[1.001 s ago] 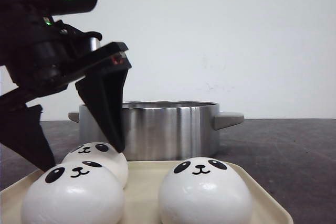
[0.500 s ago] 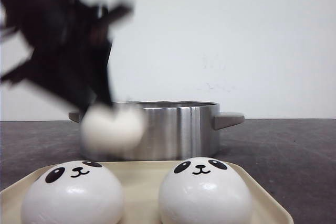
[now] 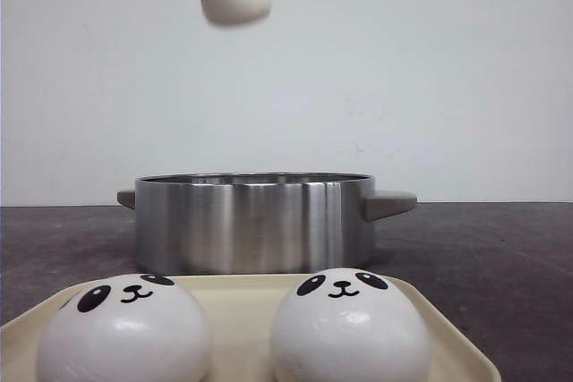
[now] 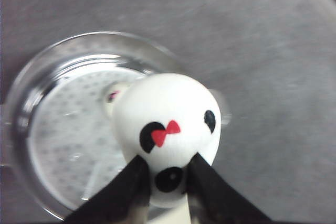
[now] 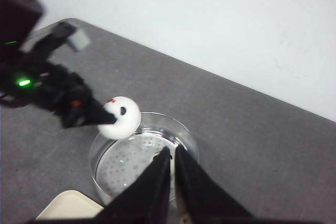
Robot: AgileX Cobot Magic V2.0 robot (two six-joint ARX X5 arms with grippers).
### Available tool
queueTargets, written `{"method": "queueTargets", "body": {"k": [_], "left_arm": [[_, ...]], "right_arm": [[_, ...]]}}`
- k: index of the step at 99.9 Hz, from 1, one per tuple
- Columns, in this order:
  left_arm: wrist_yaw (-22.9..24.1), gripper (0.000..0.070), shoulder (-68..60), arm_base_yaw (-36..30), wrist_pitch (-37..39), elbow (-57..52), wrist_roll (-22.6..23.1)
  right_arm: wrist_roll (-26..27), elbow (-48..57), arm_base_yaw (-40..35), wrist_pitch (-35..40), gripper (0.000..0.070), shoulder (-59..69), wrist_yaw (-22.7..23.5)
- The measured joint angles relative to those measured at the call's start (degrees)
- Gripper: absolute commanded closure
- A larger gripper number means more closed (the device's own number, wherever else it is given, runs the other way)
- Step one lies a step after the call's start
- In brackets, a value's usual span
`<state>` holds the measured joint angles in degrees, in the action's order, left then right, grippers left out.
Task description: Steam buns
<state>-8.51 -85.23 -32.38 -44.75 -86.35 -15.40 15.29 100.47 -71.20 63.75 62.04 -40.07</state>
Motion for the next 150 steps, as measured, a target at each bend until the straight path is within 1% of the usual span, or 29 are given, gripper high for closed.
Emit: {"method": "queueTargets", "body": {"k": [17,34,52,60,72,76,79,82,88,91,95,99,109,126,134,142,150], "left_arm": [[0.2,0.0690,-12.8,2.6,-0.7,-5.6,2.3],[1.1,0.0690,-22.0,4.8,-0.8,-7.6,2.6],[2.2,0.0688,-27.4,5.9,-0.4,-7.8,2.6],[2.2,0.0671,-29.0,6.3,0.3,-7.9,2.6],[2.2,0.0665,-30.9,6.7,1.0,-7.9,2.6],[2.2,0.0640,-31.6,6.8,0.9,-7.9,2.6],[2.2,0.0592,-31.9,6.8,0.8,-7.9,2.6],[2.2,0.0524,-32.2,6.8,0.8,-7.9,2.6],[2.2,0.0352,-32.3,6.8,0.8,-7.9,2.6],[2.2,0.0279,-32.3,6.8,0.8,-7.9,2.6],[2.2,0.0211,-32.3,6.8,0.9,-8.1,2.6],[1.9,0.0172,-32.3,6.8,1.0,-8.2,2.6],[1.9,0.0170,-32.3,6.4,0.6,-9.0,2.6],[2.2,0.0172,-32.3,6.8,-4.4,-13.3,2.6],[2.2,0.0173,-31.6,6.9,-5.4,-16.1,2.6],[2.2,0.0184,-28.8,6.5,-5.3,-17.7,2.6],[2.2,0.0184,-23.1,5.8,-3.7,-17.8,2.5]], "right_arm": [[0.1,0.0,0.0,0.4,0.0693,0.0,-0.7],[1.8,0.0,0.0,0.3,0.0693,0.0,-0.7],[3.7,0.0,0.0,0.3,0.0693,-0.1,-0.7],[4.2,0.0,0.0,0.3,0.0693,-0.1,-0.7],[4.5,0.0,0.0,0.4,0.0693,-0.1,-0.7],[4.7,0.0,0.0,0.6,0.0693,-0.1,-0.7],[4.7,0.0,0.0,0.8,0.0693,-0.1,-0.7],[4.9,0.0,0.0,1.0,0.0693,-0.1,-0.7],[5.3,0.0,0.0,1.4,0.0693,-0.1,-1.0],[5.6,0.0,0.0,1.5,0.0693,-0.1,-1.3],[5.7,0.0,0.0,1.5,0.0693,-0.1,-1.7],[5.8,0.0,0.0,1.5,0.0693,-0.1,-1.7],[6.0,0.0,0.0,1.5,0.0693,-0.1,-1.7],[6.0,0.0,0.0,1.5,0.0693,-0.1,-1.8],[6.0,0.0,0.0,1.6,0.0693,-0.1,-1.7],[6.2,0.0,0.3,2.1,0.0693,0.2,-1.7],[6.9,-0.1,1.5,4.7,0.0693,0.8,-1.7]]}}
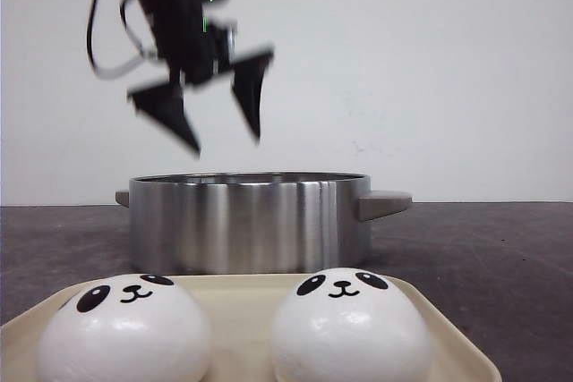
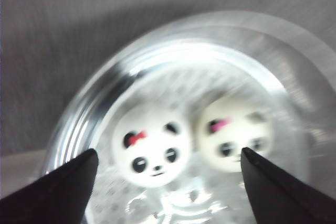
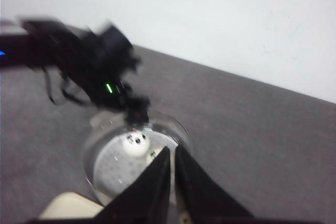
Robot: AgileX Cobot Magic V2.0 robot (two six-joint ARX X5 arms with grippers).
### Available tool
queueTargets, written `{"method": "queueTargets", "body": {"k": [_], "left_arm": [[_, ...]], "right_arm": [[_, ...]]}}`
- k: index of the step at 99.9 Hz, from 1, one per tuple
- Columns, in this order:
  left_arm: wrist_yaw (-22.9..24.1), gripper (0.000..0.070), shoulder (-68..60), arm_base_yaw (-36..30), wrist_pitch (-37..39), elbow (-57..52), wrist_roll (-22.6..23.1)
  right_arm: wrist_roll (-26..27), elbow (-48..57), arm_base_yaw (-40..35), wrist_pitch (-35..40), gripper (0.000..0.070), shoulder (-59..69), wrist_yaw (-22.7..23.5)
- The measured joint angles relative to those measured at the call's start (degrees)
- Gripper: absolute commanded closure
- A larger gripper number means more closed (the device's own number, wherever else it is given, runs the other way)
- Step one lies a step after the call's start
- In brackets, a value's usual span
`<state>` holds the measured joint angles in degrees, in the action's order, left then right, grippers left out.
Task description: Steam buns
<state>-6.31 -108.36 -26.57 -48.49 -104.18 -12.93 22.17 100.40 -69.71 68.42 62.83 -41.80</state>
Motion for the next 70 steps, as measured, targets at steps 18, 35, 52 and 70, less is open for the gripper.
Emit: {"method": "queueTargets", "body": {"k": [18,35,52,70], "left_arm": [[0.0,0.0184,16.0,-1.7,1.5,-1.2,-0.1],[0.0,0.0185,28.3,-3.7,-1.6,-1.4,0.8],[2.8,0.0184,36.9,-7.0,-9.1,-1.4,2.9],[3.6,0.0184,44.5,-8.7,-16.2,-1.4,2.9]], "right_arm": [[2.9,-4.2,5.4,5.0,0.0693,1.0,4.7],[3.8,-13.5,9.1,0.9,0.0693,0.9,15.8],[6.5,-27.2,11.5,-6.7,0.0693,1.0,27.7],[13.8,-41.4,12.0,-15.1,0.0465,1.0,36.6]]}}
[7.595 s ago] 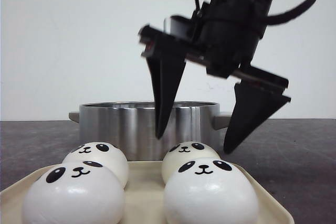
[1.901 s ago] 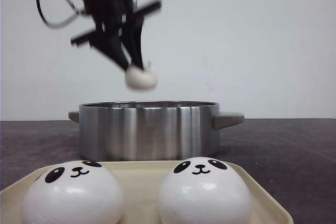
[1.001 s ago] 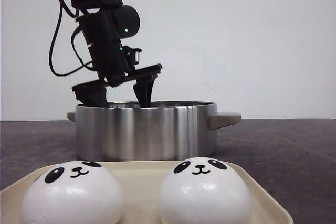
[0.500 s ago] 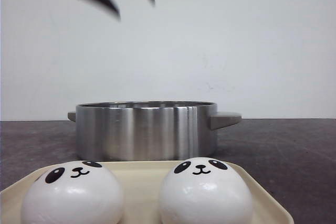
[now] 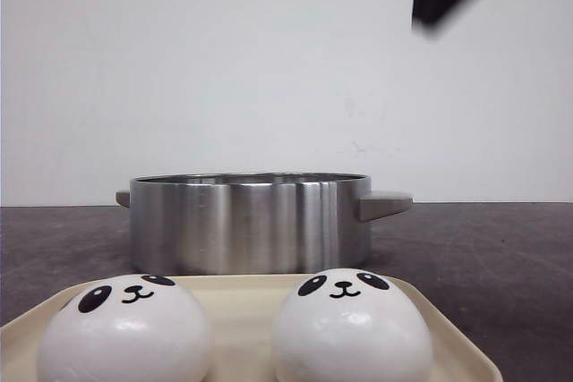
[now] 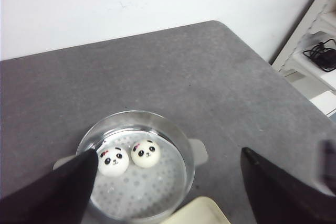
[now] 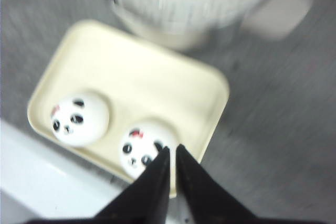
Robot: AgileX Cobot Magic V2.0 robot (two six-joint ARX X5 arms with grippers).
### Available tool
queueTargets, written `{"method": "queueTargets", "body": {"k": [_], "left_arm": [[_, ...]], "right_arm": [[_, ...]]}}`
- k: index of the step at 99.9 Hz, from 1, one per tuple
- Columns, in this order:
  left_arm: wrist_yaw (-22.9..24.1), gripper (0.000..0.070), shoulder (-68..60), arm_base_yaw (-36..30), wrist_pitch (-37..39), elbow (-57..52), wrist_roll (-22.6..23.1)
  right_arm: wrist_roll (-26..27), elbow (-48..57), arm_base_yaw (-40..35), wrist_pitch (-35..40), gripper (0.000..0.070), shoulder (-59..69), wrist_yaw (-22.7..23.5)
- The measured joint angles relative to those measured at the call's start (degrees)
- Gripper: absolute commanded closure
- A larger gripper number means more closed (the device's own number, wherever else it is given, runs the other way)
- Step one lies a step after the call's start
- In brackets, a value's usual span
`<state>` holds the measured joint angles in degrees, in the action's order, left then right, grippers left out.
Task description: Steam buns
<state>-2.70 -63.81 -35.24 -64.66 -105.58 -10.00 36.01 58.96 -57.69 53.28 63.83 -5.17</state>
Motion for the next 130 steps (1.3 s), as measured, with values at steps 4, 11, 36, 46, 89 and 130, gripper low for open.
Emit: {"method": "queueTargets", "body": {"k": [4,11,36,46,89,130], "left_arm": [[0.0,0.0184,1.6,-0.4,-0.8,0.0,0.0],[0.0,0.0185,3.9,-0.7,-1.9,0.0,0.0],[1.5,0.0184,8.3,-0.7,-4.0,0.0,0.0],[1.5,0.0184,8.3,-0.7,-4.0,0.0,0.0],[1.4,0.0184,7.5,-0.7,-5.4,0.0,0.6],[1.4,0.0184,7.5,-0.7,-6.4,0.0,1.3]], "right_arm": [[1.5,-2.2,0.0,-1.5,0.0351,0.1,1.5],[3.6,-4.7,0.0,-4.0,0.0211,0.1,3.6],[6.4,-5.1,0.0,-9.0,0.0198,1.3,10.4],[6.5,-5.1,-0.2,-7.5,0.0198,4.4,12.8],[6.5,-5.1,-2.2,-9.2,0.0205,20.3,14.2],[7.1,-5.1,-2.2,-14.3,0.0231,23.0,14.0]]}}
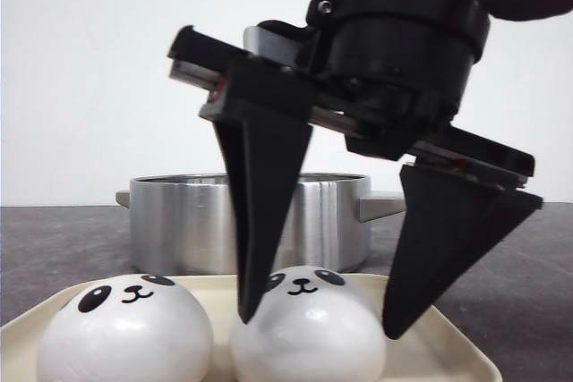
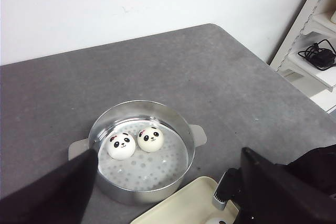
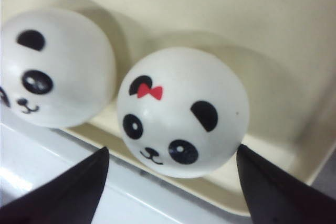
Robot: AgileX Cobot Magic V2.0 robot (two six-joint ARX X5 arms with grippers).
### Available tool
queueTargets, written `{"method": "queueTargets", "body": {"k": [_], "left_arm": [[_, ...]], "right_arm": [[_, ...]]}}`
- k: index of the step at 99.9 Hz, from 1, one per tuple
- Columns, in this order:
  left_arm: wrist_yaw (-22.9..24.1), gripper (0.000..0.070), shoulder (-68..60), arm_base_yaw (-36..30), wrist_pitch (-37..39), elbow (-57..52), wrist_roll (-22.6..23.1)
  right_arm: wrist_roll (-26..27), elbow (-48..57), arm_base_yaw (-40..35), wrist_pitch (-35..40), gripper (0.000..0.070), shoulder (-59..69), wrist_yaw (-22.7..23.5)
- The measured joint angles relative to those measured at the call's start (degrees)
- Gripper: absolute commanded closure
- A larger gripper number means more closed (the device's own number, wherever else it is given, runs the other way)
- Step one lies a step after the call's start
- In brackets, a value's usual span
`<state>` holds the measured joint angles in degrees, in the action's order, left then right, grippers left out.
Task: Steam buns
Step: 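Lower the right gripper onto the nearer panda bun and grasp it, then carry the bun with the right gripper into the pot and release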
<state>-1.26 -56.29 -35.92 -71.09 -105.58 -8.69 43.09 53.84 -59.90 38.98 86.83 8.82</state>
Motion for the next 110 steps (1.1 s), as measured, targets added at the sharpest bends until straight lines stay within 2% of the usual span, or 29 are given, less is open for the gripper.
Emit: {"method": "queueTargets", "body": {"k": [7,17,37,45,51,59,91,103,110], "left_arm": [[0.0,0.0184,0.0,0.0,0.0,0.0,0.1],[0.0,0.0184,0.0,0.0,0.0,0.0,0.2],[0.0,0.0184,0.0,0.0,0.0,0.0,0.2],[0.0,0.0184,0.0,0.0,0.0,0.0,0.2],[0.0,0.0184,0.0,0.0,-0.1,0.0,0.2],[0.0,0.0184,0.0,0.0,0.0,0.0,0.2],[0.0,0.0184,0.0,-0.2,-0.1,0.0,0.2],[0.0,0.0184,0.0,-0.2,-0.5,0.0,0.2],[0.0,0.0184,0.0,-0.2,-0.5,0.0,0.2]], "right_arm": [[0.3,0.0,0.0,-0.3,0.0244,0.0,-0.2],[0.7,0.0,0.0,-0.3,0.0343,0.1,-1.3],[0.7,0.0,0.5,-0.7,0.0349,1.5,-1.1],[0.7,0.1,0.7,-0.7,0.0379,1.7,-1.0],[0.8,0.1,0.8,-0.7,0.0475,1.9,-1.0],[0.8,0.1,1.1,-0.7,0.0700,1.9,-1.1],[0.0,1.6,1.0,-0.5,0.0700,1.7,-4.1],[-0.3,7.8,0.2,0.6,0.0700,-1.3,-4.6],[-1.1,14.3,-0.3,0.5,0.0700,-3.0,-6.4]]}}
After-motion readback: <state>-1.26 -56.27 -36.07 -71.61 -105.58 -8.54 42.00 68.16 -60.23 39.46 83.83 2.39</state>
